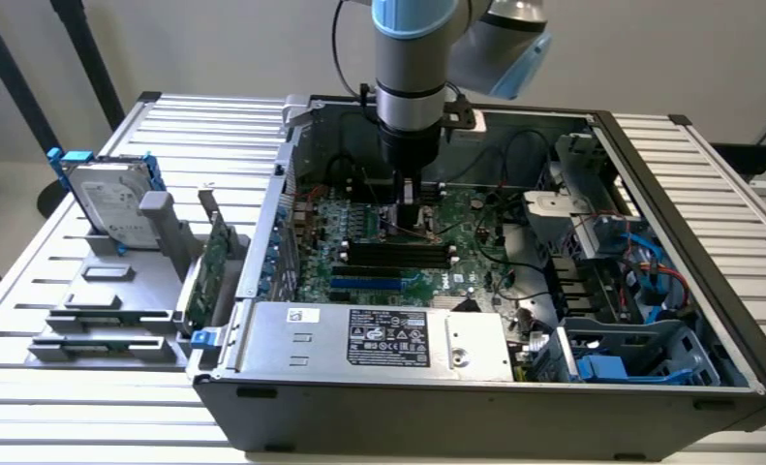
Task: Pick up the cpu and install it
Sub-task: 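Place the cpu into insertion slot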
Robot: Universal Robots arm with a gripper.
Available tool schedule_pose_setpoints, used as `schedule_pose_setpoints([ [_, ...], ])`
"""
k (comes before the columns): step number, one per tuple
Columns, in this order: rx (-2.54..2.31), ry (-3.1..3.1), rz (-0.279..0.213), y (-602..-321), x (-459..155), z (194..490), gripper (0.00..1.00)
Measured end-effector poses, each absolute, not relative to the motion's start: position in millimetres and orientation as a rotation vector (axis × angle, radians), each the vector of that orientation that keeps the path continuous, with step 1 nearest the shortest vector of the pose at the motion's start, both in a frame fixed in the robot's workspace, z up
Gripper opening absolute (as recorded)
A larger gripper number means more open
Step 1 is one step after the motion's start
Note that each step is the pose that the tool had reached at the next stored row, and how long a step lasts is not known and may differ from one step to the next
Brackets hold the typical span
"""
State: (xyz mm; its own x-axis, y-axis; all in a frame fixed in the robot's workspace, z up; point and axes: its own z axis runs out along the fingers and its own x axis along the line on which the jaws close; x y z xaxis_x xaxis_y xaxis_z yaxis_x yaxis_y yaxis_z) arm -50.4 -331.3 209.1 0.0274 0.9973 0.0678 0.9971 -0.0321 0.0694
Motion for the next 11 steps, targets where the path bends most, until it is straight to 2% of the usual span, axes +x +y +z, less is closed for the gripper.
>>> schedule_pose_setpoints([
  [11,2.241,2.168,0.129,-329.3,-50.4,205.6,0.55],
])
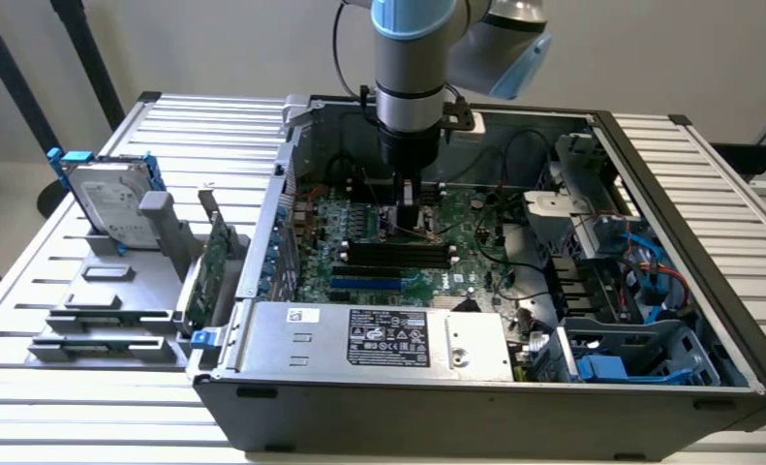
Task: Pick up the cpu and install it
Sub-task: 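Place the cpu into insertion slot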
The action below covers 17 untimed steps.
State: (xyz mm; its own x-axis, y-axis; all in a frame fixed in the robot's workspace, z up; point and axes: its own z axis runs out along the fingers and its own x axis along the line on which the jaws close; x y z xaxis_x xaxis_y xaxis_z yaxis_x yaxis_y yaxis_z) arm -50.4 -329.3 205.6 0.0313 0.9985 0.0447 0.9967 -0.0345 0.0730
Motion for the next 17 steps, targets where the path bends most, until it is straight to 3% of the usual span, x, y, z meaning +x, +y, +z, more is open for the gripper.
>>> schedule_pose_setpoints([
  [17,2.253,2.149,0.124,-327.6,-49.2,201.5,0.55],
])
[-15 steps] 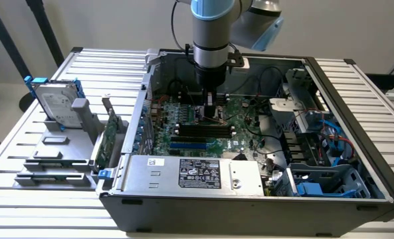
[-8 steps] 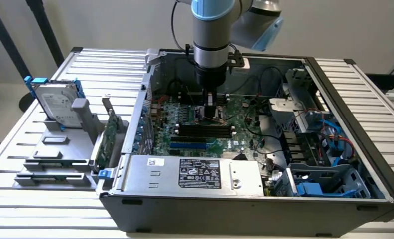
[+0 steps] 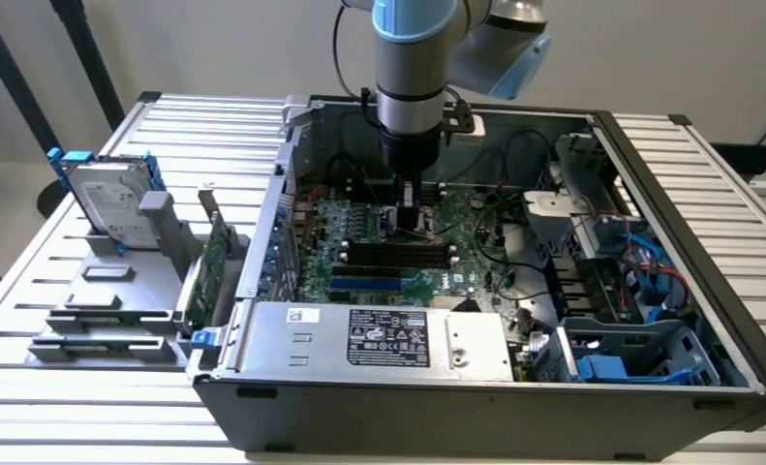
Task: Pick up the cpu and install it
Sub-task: 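Place the cpu into insertion slot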
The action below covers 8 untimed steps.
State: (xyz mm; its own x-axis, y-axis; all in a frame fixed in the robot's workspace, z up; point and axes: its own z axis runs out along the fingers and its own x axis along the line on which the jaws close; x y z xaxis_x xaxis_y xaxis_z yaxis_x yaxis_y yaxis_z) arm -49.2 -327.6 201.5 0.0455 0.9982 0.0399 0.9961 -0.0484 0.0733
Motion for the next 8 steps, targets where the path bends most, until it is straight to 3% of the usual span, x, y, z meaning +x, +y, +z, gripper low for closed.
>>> schedule_pose_setpoints([
  [8,2.259,2.140,0.120,-325.1,-49.1,199.6,0.55],
])
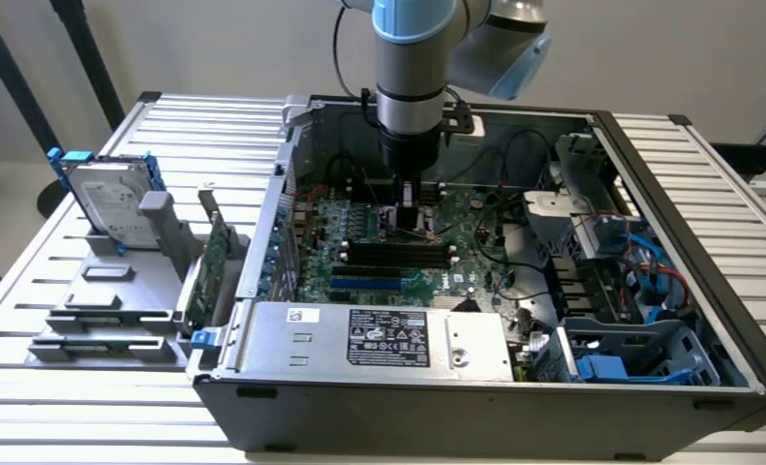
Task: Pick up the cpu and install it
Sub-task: 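Place the cpu into insertion slot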
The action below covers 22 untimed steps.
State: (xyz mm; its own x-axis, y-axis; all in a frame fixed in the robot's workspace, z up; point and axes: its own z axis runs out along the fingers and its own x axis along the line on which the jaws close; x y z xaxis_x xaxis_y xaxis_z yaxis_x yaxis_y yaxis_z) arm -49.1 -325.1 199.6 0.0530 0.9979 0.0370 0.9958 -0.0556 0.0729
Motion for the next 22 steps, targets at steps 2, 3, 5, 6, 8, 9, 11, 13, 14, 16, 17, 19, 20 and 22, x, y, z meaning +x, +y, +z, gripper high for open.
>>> schedule_pose_setpoints([
  [2,2.258,2.138,0.116,-324.4,-49.1,199.0,0.55],
  [3,2.257,2.138,0.114,-324.1,-49.1,198.7,0.55],
  [5,2.253,2.135,0.107,-323.6,-49.1,198.1,0.55],
  [6,2.252,2.134,0.104,-323.4,-49.1,197.9,0.55],
  [8,2.250,2.132,0.101,-322.7,-49.1,197.6,0.55],
  [9,2.250,2.132,0.100,-322.4,-49.1,197.6,0.55],
  [11,2.249,2.132,0.100,-322.1,-49.1,197.6,0.55],
  [13,2.249,2.132,0.100,-321.9,-49.1,197.6,0.55],
  [14,2.249,2.133,0.099,-321.9,-49.1,197.5,0.55],
  [16,2.247,2.134,0.099,-321.9,-49.1,197.5,0.55],
  [17,2.246,2.135,0.099,-321.9,-49.1,197.5,0.55],
  [19,2.243,2.138,0.098,-321.9,-49.1,197.5,0.55],
  [20,2.240,2.141,0.098,-321.9,-49.1,197.4,0.55],
  [22,2.235,2.145,0.097,-321.9,-49.1,197.2,0.55],
])
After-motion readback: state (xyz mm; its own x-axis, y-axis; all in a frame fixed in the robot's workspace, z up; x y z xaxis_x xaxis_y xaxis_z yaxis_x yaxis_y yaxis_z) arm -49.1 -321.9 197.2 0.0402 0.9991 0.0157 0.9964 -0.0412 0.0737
